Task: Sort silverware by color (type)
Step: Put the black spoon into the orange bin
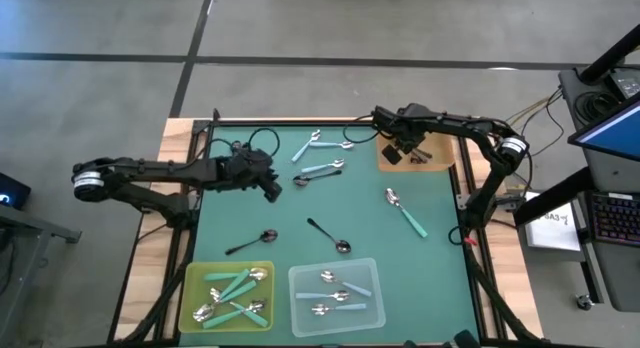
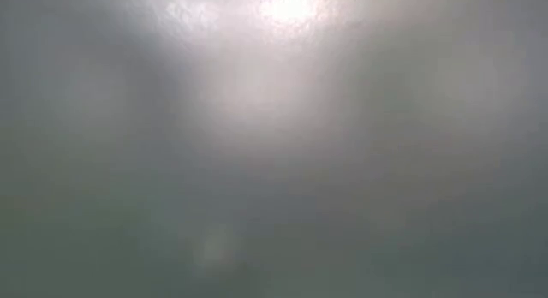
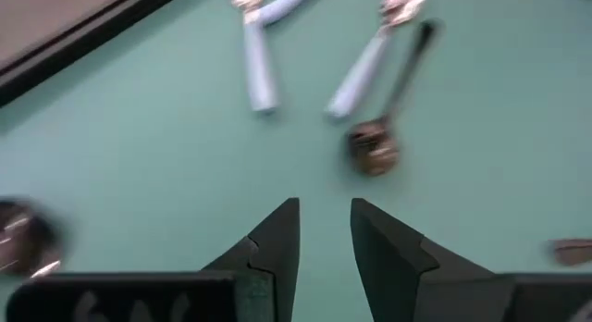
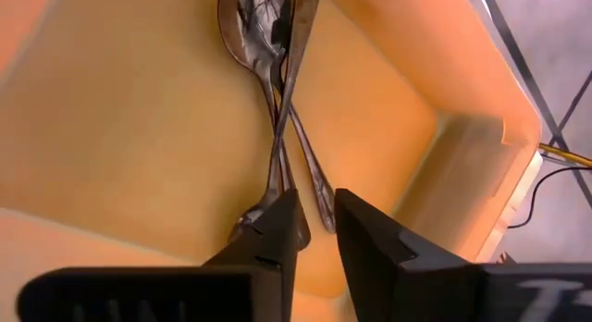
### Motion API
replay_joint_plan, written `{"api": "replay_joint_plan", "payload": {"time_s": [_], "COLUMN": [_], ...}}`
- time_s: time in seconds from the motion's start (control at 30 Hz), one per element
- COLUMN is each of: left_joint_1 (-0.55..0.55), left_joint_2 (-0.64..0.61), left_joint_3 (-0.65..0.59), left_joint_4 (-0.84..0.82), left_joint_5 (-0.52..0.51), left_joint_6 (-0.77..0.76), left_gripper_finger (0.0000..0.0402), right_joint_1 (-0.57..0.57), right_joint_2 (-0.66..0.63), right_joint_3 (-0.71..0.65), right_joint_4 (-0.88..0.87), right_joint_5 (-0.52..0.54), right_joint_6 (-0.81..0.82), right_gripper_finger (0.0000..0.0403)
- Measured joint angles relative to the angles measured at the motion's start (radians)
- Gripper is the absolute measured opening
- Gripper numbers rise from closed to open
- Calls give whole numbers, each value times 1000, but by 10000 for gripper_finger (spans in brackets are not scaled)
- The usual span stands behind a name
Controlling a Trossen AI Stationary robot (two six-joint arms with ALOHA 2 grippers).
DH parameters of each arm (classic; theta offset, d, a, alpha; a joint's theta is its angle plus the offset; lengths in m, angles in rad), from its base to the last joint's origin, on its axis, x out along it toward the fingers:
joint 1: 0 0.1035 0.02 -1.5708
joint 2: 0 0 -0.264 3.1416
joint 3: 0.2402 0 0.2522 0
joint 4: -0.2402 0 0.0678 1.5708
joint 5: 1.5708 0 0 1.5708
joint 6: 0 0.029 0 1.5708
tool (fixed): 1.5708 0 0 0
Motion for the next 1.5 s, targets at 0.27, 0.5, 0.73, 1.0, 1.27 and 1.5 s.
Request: {"api": "replay_joint_plan", "payload": {"time_s": [0.27, 0.5, 0.73, 1.0, 1.27, 1.5], "left_joint_1": [146, 328, 404, 428, 463, 466], "left_joint_2": [0, 19, 128, 257, 356, 320], "left_joint_3": [-1, -4, -4, -2, 10, -1], "left_joint_4": [-213, -263, -257, -211, -187, -183], "left_joint_5": [-86, -25, 12, 10, 39, 70], "left_joint_6": [-6, -45, -29, -16, -20, -7], "left_gripper_finger": [84, 84, 84, 84, 71, 8], "right_joint_1": [15, 42, 44, 51, 74, 112], "right_joint_2": [-15, -62, -87, -87, -86, -86], "right_joint_3": [2, 2, 2, 2, 2, 2], "right_joint_4": [19, 217, 435, 475, 476, 477], "right_joint_5": [0, -42, -264, -297, -331, -428], "right_joint_6": [65, -6, -57, -86, -134, -175], "right_gripper_finger": [93, 86, 88, 95, 95, 80]}}
